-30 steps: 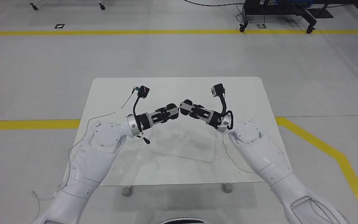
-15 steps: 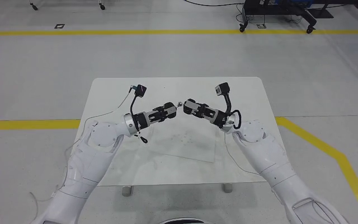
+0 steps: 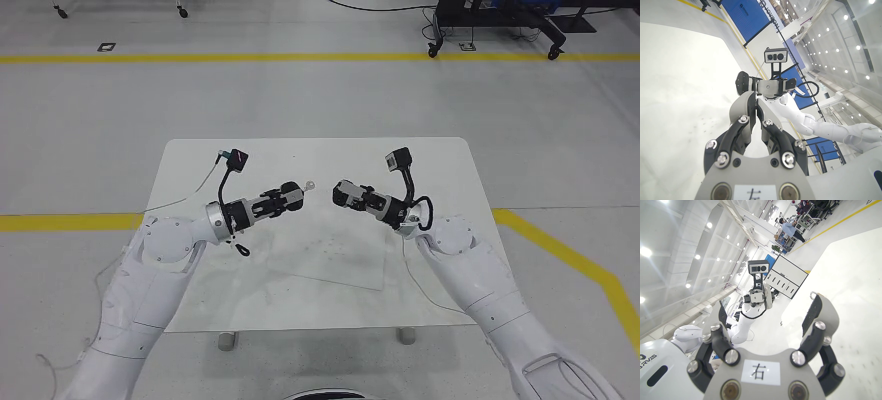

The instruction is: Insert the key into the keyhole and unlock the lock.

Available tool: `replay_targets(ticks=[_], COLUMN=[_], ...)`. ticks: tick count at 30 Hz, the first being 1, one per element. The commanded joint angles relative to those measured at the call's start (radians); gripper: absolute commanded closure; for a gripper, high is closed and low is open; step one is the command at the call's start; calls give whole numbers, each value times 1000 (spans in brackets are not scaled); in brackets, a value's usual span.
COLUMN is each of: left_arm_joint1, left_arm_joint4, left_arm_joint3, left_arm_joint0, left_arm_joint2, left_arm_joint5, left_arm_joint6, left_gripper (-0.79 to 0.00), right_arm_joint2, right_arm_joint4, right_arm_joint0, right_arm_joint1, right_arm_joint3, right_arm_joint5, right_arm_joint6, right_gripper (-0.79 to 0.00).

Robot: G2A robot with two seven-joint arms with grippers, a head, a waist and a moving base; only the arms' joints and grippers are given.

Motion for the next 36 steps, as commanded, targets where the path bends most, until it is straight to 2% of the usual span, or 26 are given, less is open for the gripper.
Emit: replay_targets(ticks=[1, 3, 5, 6, 9, 14, 17, 21, 31, 36], left_arm_joint1=[0, 0, 1, 2, 7, 16, 20, 22, 23, 19], left_arm_joint4=[0, 1, -2, -19, -119, -244, -273, -284, -267, -237], left_arm_joint3=[0, 0, 1, 5, 39, 116, 141, 161, 165, 148], left_arm_joint0=[0, 2, 16, 19, 12, -40, -65, -90, -95, -102], left_arm_joint2=[0, 0, -1, -5, -21, -30, -22, -7, -1, 45], left_arm_joint5=[0, 2, 9, 10, 21, 27, 20, 12, 16, 17], left_arm_joint6=[0, 4, 15, 3, -95, -331, -431, -492, -486, -479], left_gripper=[0, 0, 0, 0, 0, 0, 0, 0, 0, 0], right_arm_joint2=[0, 6, 33, 34, 72, 113, 121, 102, 102, 92], right_arm_joint4=[0, -38, -213, -247, -263, -291, -231, -95, -95, -163], right_arm_joint0=[0, 3, -5, -25, -54, -79, -75, -56, -56, -68], right_arm_joint1=[0, 2, 10, 12, 33, 66, 75, 78, 78, 75], right_arm_joint3=[0, 1, -14, -39, -82, -128, -130, -121, -121, -147], right_arm_joint5=[0, 2, 6, 9, 11, 3, -2, 17, 17, 49], right_arm_joint6=[0, -13, -107, -124, 0, 260, 351, 479, 479, 348], right_gripper=[-785, -785, -785, -785, -785, -785, -785, -785, -785, -785])
